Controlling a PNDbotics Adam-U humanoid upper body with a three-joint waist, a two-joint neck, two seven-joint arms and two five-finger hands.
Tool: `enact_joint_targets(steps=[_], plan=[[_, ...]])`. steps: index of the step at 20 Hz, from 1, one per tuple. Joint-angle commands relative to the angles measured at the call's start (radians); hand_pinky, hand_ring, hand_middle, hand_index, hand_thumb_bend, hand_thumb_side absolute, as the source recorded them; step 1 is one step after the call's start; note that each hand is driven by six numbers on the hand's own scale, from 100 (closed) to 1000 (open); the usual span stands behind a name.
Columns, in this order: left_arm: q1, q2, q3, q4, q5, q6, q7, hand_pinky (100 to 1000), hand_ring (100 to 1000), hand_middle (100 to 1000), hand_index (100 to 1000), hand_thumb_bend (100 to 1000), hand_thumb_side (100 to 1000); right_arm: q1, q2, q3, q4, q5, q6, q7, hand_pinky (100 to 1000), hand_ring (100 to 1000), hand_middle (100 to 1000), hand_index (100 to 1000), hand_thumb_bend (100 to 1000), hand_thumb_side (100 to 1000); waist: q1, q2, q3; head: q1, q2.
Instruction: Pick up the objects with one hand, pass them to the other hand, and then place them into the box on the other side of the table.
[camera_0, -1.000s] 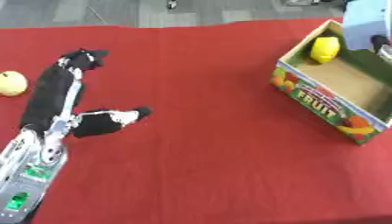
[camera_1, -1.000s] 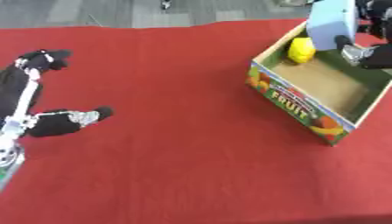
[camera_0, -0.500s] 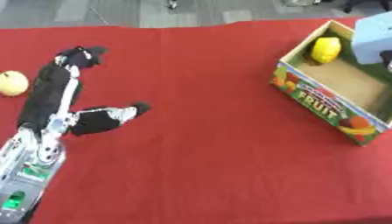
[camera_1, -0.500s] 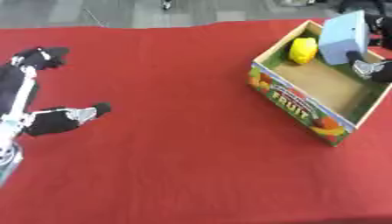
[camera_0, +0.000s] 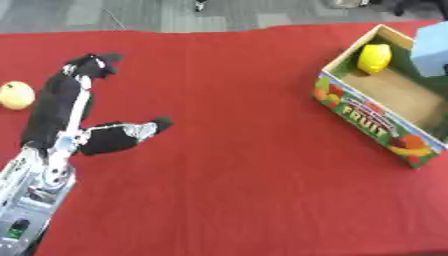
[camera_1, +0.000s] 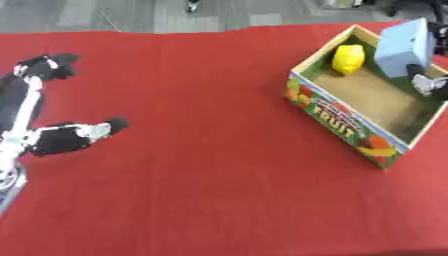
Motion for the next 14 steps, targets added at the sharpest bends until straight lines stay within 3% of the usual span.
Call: enact_joint_targets(steps=[1,6,11,14], plan=[[-0.012,0.022,0.013,-0.021,-0.001,-0.002,0.005,739,680,633,848,828,573,-0.016,-0.054,-0.017,0.013,0.018,-0.013,-0.011,981,1000,1000,1000,100,116,-0.003,-0.016,-0.001,-0.015,-0.01],[-0.012,0.021,0.013,-0.022,-0.002,-0.004,0.006,740,680,633,848,824,572,-0.021,-0.059,-0.018,0.048,0.013,-0.024,-0.014,981,1000,1000,1000,100,107,-0.003,-0.015,-0.001,-0.089,-0.019],[-0.013,0.02,0.014,-0.023,-0.003,-0.005,0.006,740,680,632,848,822,571,-0.023,-0.065,-0.018,0.061,0.007,-0.041,-0.007,982,1000,1000,1000,100,110,-0.003,-0.014,0.0,-0.104,-0.023],[-0.013,0.02,0.014,-0.023,-0.002,-0.005,0.006,740,681,632,849,819,567,-0.023,-0.068,-0.018,0.071,0.012,-0.039,-0.006,984,1000,1000,1000,100,249,-0.002,-0.014,0.0,-0.102,-0.022]])
